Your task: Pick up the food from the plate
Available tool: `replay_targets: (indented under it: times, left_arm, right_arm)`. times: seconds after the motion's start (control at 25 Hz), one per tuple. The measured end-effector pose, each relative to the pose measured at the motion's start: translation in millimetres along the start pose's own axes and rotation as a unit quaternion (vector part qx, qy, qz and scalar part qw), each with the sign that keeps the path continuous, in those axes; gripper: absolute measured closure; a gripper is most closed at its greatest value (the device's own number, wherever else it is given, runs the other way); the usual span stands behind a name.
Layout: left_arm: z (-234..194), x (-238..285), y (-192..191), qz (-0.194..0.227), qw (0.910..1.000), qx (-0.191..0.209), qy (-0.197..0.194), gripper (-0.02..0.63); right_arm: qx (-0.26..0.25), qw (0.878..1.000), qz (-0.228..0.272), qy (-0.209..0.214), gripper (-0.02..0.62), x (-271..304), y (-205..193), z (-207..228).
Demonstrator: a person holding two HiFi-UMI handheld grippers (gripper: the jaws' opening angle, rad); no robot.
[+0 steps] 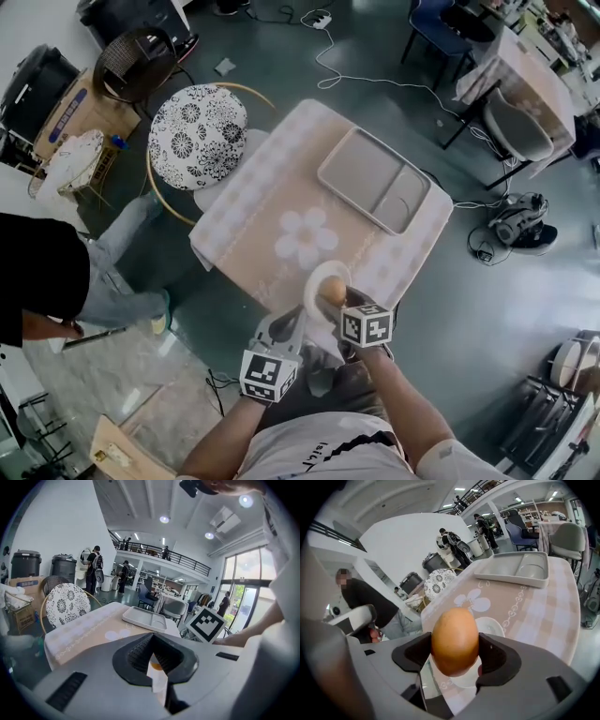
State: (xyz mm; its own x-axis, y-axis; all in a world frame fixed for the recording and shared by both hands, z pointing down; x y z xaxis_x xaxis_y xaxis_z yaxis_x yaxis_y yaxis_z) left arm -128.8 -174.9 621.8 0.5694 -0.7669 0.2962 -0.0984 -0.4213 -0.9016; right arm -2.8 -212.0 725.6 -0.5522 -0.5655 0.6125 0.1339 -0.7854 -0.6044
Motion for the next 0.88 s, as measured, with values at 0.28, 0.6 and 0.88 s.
replay_targets:
  times: [0.28, 0.6, 0.88]
  left_arm:
    - [26.5, -7.6, 31.6, 0.005, 1.0000, -0.008, 0.001, 0.600]
    - [57.9, -23.5, 79.2, 0.032, 0.9991, -0.013, 0.023, 0.600]
    - [100.5, -42.1, 118.4, 0.074, 0.9963, -0.024, 0.037, 0.600]
  right_arm:
    - [-0.024, 0.997, 0.051, 0.056, 0.302, -55.2, 50.7, -37.9]
    - [-0.057, 0.985, 0.117, 0.112, 0.302, -125.7, 102.4, -78.5]
    - [-0.087, 0.972, 0.159, 0.148, 0.302, -183.3, 129.6, -103.0]
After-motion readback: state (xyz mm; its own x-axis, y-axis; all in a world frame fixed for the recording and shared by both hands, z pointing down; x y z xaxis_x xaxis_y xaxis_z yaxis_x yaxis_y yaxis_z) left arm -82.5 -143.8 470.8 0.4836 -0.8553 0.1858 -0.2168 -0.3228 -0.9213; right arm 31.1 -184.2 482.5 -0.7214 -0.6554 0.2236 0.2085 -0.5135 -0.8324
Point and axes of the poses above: the fingertips, and each gripper's own axes: x forward along the fingers, z to its right, y out of its top, the point moved 5 cm from there along -x, backward along the fingers, and after that the axes turned 9 degrees about z, right-handed, at the moved point
